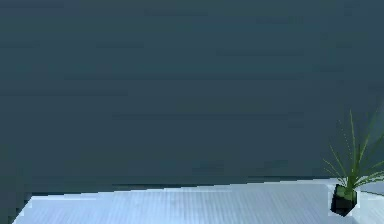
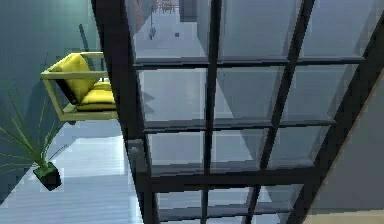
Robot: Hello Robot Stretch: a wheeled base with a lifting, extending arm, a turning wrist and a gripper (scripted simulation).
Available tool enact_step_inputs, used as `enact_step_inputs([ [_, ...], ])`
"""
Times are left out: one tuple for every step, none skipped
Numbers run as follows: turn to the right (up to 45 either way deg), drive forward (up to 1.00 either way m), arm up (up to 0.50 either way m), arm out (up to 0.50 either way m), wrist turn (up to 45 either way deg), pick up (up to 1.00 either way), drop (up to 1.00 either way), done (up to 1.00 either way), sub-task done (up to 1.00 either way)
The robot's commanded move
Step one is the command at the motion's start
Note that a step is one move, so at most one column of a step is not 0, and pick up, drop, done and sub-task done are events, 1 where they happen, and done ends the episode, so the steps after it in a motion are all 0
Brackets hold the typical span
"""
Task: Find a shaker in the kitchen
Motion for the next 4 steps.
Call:
enact_step_inputs([
  [6.0,0.0,0.0,0.0,0.0,0.0,0.0,0.0,0.0],
  [0.0,0.35,0.0,0.0,0.0,0.0,0.0,0.0,0.0],
  [45.0,0.0,0.0,0.0,0.0,0.0,0.0,0.0,0.0],
  [6.0,0.0,0.0,0.0,0.0,0.0,0.0,0.0,0.0],
])
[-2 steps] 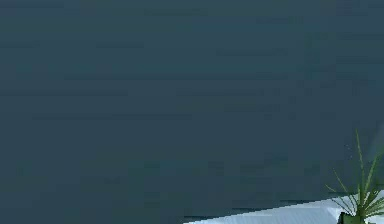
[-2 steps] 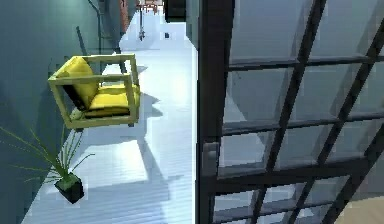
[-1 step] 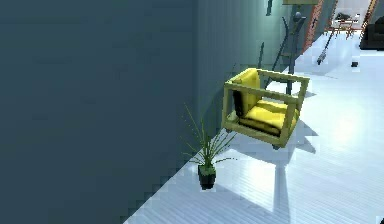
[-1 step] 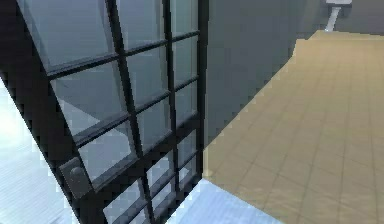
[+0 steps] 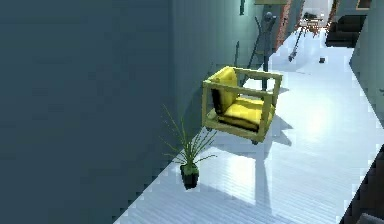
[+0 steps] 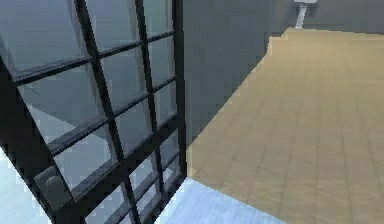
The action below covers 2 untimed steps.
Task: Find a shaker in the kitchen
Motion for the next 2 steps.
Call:
enact_step_inputs([
  [0.0,0.35,0.0,0.0,0.0,0.0,0.0,0.0,0.0],
  [36.0,0.0,0.0,0.0,0.0,0.0,0.0,0.0,0.0],
])
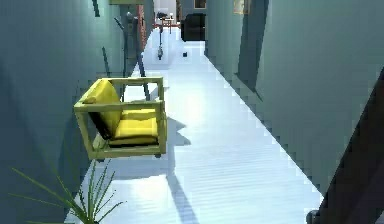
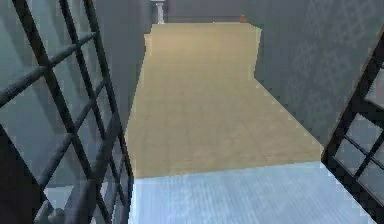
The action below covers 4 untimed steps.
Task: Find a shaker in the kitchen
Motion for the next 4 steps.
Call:
enact_step_inputs([
  [0.0,1.0,0.0,0.0,0.0,0.0,0.0,0.0,0.0],
  [0.0,0.6,0.0,0.0,0.0,0.0,0.0,0.0,0.0],
  [0.0,1.0,0.0,0.0,0.0,0.0,0.0,0.0,0.0],
  [0.0,1.0,0.0,0.0,0.0,0.0,0.0,0.0,0.0],
])
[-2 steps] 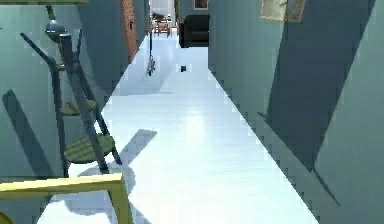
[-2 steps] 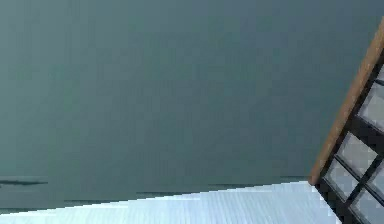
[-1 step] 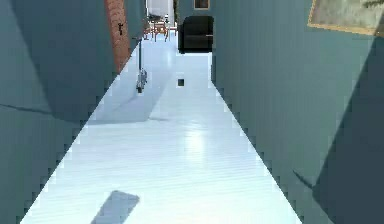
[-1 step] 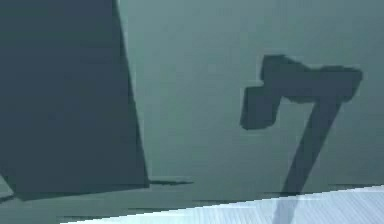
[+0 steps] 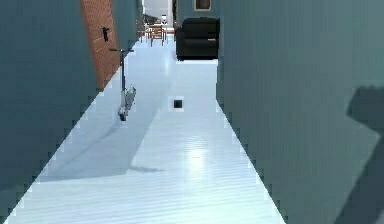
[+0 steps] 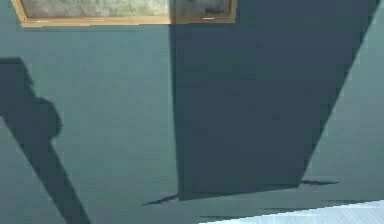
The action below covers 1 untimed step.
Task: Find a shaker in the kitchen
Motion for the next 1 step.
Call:
enact_step_inputs([
  [0.0,1.0,0.0,0.0,0.0,0.0,0.0,0.0,0.0],
])
